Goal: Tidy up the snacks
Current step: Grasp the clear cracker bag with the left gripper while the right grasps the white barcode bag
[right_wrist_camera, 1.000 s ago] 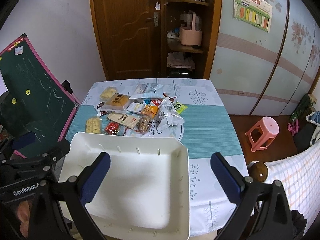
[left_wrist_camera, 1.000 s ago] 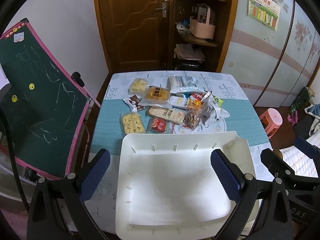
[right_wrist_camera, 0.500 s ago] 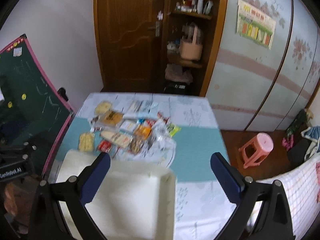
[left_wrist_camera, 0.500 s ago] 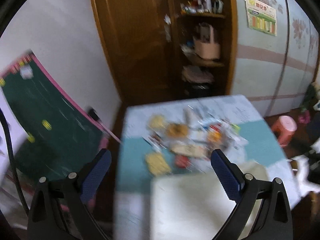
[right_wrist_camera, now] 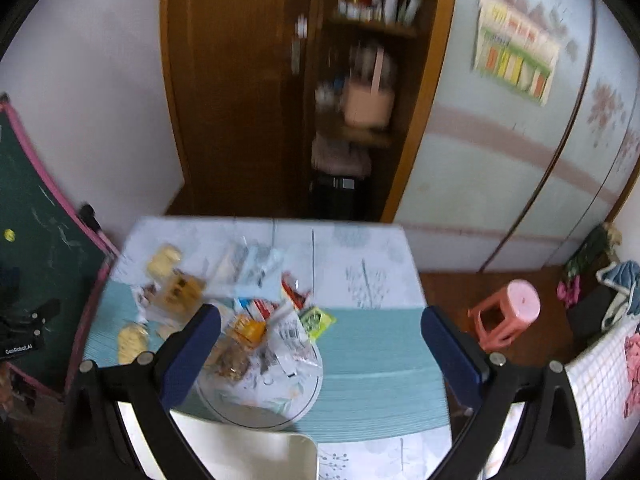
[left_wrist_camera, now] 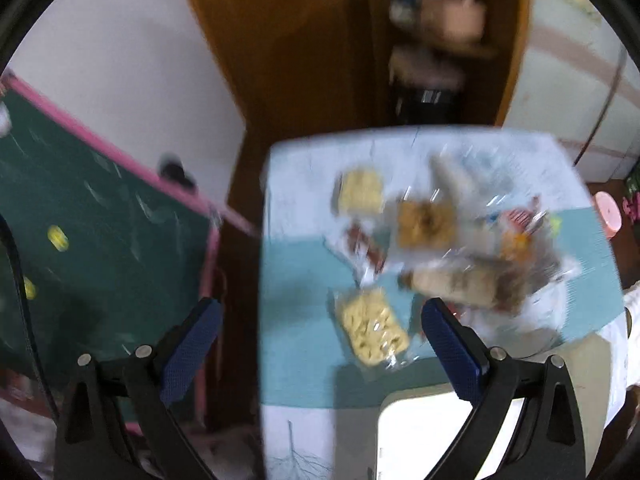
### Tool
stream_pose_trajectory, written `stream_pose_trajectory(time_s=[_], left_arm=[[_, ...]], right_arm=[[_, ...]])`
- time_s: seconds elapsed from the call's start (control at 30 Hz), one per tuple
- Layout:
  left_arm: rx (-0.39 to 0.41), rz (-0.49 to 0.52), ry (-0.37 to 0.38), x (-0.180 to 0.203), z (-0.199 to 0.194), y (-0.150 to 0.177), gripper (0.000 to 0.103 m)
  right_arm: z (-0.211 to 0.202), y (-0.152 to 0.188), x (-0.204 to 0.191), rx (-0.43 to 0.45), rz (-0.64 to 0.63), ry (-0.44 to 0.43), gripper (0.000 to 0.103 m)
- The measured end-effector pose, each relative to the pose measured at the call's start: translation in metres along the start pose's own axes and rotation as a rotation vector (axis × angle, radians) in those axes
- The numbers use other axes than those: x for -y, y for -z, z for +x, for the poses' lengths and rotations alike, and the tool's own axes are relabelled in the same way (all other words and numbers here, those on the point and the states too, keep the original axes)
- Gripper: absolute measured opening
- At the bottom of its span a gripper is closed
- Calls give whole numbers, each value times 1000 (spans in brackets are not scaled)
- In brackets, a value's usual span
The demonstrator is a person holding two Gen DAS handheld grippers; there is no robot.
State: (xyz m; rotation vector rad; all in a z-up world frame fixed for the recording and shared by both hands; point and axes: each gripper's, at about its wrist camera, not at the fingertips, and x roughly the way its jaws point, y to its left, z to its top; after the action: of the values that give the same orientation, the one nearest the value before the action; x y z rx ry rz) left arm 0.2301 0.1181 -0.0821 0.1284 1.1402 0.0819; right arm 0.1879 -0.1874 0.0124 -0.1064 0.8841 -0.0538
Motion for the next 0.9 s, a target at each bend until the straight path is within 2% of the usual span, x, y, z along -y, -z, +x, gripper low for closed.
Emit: stream_pose_trajectory(time_s=[0.1,0.2,0.3,0.4,0.53,0.7,0.8,0.87,0.9], left_arm=[[-144,-54,58,-7,57,5,100],[-227,-105,90,-9,96,11,100],[-300,-133,107,-4,124,12,100],[-362,-135,121,6,147,11,100],[-429,-156,130,14,168,11,100],[-489,-175,143,18,189,9,99],[-508,-200,149,13,195,7,96],[-521,-208,168,10,200,7,87],[-522,-214,169,9,201,7,87]], right_arm=[[54,13,-3,-87,-10,31,101],[106,26,1,-205,18,12,99],[147,35,5,-294,68,-13,89],[175,40,4,-352,101,-41,88],[196,43,-8,-390,74,-39,87],[196,41,-18,-395,45,-89,87],[196,41,-17,-398,31,-114,87],[196,41,-13,-410,55,-161,87],[196,41,-11,-417,74,-195,88]])
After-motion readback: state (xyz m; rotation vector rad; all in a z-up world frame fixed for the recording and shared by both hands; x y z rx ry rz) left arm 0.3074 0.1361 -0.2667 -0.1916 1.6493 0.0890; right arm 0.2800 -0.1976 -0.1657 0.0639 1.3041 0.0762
